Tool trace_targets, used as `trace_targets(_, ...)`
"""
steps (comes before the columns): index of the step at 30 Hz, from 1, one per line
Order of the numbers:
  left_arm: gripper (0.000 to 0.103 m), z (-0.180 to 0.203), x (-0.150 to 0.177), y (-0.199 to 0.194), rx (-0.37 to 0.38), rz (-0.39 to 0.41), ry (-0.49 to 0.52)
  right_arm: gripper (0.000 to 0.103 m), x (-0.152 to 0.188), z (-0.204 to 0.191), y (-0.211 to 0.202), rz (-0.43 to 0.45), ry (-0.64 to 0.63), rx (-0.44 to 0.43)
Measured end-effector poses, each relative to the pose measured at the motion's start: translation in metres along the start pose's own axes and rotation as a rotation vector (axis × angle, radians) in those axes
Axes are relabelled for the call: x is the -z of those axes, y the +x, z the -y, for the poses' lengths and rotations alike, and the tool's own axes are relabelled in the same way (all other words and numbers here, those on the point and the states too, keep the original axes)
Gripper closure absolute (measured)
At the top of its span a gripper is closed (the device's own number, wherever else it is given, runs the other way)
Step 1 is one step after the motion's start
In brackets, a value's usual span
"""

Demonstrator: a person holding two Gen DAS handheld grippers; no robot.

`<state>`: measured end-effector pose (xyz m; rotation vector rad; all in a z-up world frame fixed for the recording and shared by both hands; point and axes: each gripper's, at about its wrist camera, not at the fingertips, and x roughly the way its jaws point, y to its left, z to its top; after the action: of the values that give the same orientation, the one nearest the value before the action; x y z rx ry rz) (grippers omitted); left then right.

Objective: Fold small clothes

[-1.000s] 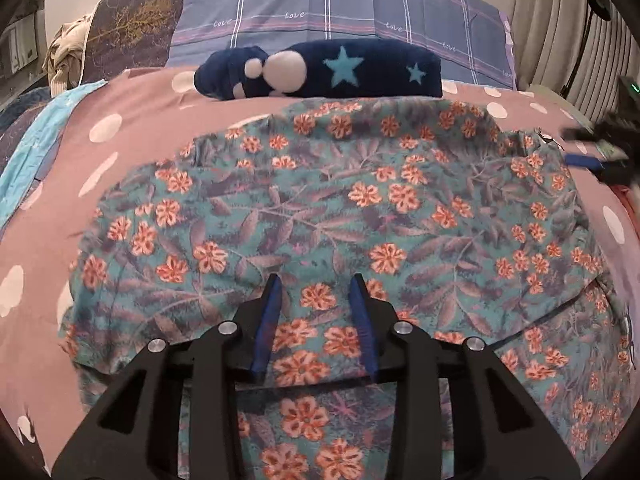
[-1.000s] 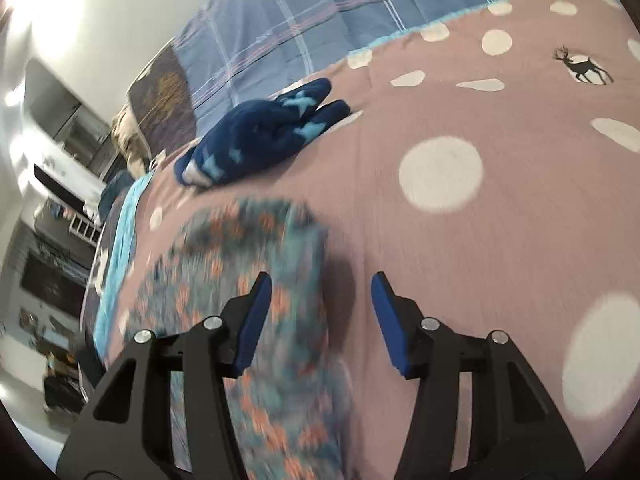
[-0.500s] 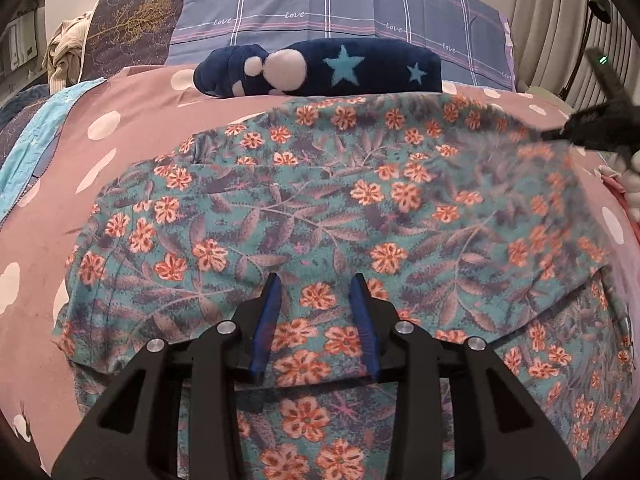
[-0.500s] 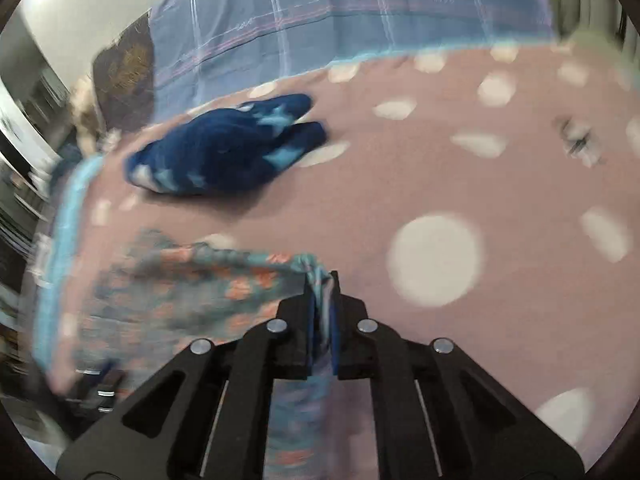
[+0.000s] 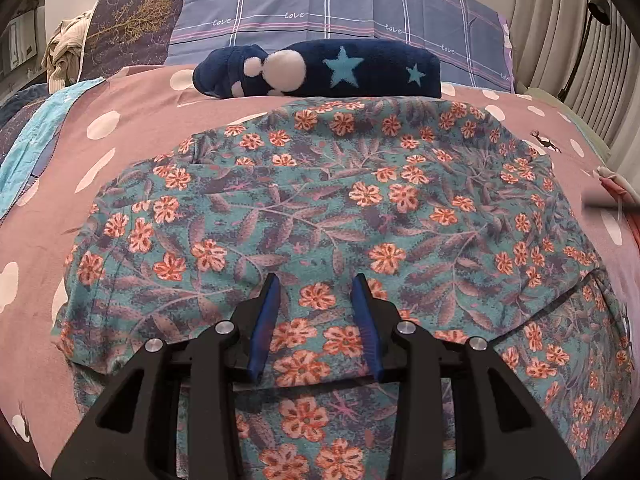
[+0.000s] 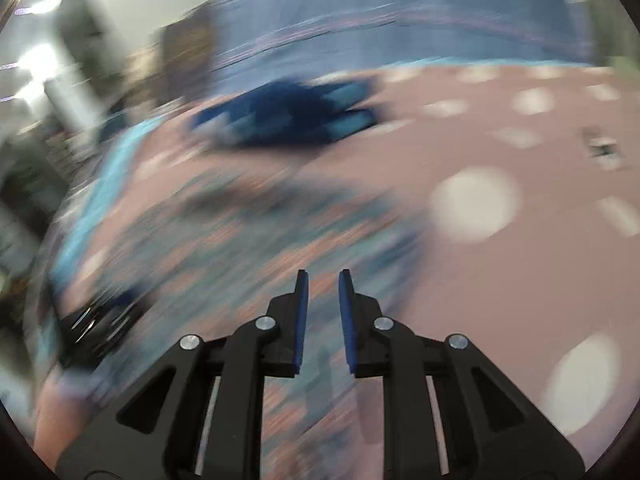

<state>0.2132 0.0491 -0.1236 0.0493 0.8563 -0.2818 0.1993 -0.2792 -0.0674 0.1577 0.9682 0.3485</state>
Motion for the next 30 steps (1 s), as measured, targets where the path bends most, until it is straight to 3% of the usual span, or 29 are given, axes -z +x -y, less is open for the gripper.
trace_targets(1, 0.064, 0.0, 0.0, 0.0, 0.0, 0.0, 0.001, 0.087, 0.014, -0.006, 0.008, -0.04, -0.032, 0.063)
trace_targets(2, 0.063, 0.0, 0.0, 0.0, 0.001, 0.001, 0.001, 0.087, 0.033, -0.006, 0.022, -0.082, -0.08, 0.195)
trace_targets(3, 0.063, 0.001, 0.0, 0.0, 0.0, 0.001, 0.003, 0.1, 0.043, -0.004, 0.026, -0.062, -0.126, 0.237)
trace_targets(4, 0.063, 0.001, 0.0, 0.0, -0.002, 0.001, 0.005, 0.101, 0.054, -0.006, 0.024, 0.002, -0.213, 0.233)
trace_targets(5, 0.063, 0.002, 0.0, 0.0, -0.006, 0.002, 0.007, 0.101, 0.056, -0.007, 0.021, 0.013, -0.23, 0.248)
trace_targets(7, 0.063, 0.002, 0.0, 0.0, -0.008, 0.001, 0.009, 0.098, 0.056, -0.014, 0.007, 0.038, -0.193, 0.349)
trace_targets(8, 0.063, 0.002, 0.0, 0.0, -0.007, 0.002, 0.008, 0.093, 0.056, -0.02, -0.004, 0.072, -0.178, 0.332)
trace_targets(10, 0.063, 0.002, 0.0, 0.0, -0.006, 0.003, 0.007, 0.093, 0.058, -0.017, -0.014, 0.077, -0.147, 0.204)
trace_targets(12, 0.062, 0.002, 0.0, 0.0, -0.005, 0.003, 0.007, 0.092, 0.068, -0.018, 0.002, -0.027, -0.152, 0.219)
trace_targets(15, 0.061, 0.001, -0.002, -0.004, 0.013, 0.002, -0.001, 0.09, 0.068, -0.012, -0.008, -0.005, -0.141, 0.195)
trace_targets(17, 0.057, -0.001, -0.011, -0.011, 0.069, 0.003, 0.002, 0.087, 0.051, -0.012, -0.022, 0.049, -0.101, 0.148)
trace_targets(18, 0.057, -0.002, -0.019, -0.015, 0.089, 0.016, 0.013, 0.085, 0.037, -0.013, -0.031, 0.078, -0.102, 0.113)
trace_targets(20, 0.054, -0.004, -0.047, -0.028, 0.078, 0.077, 0.053, 0.06, 0.011, -0.013, -0.04, 0.101, -0.091, 0.049)
trace_targets(21, 0.051, -0.007, -0.062, -0.03, 0.078, 0.098, 0.051, 0.055, -0.012, -0.011, -0.039, 0.107, -0.066, -0.009)
trace_targets(25, 0.05, -0.027, -0.119, -0.008, 0.107, 0.091, -0.002, 0.055, -0.095, 0.019, -0.011, 0.078, 0.103, -0.148)
trace_targets(27, 0.05, -0.037, -0.14, 0.016, 0.112, 0.047, -0.046, 0.055, -0.128, 0.037, 0.018, 0.055, 0.188, -0.159)
trace_targets(30, 0.05, -0.049, -0.158, 0.059, 0.181, -0.038, -0.137, 0.055, -0.154, 0.057, 0.063, 0.018, 0.304, -0.151)
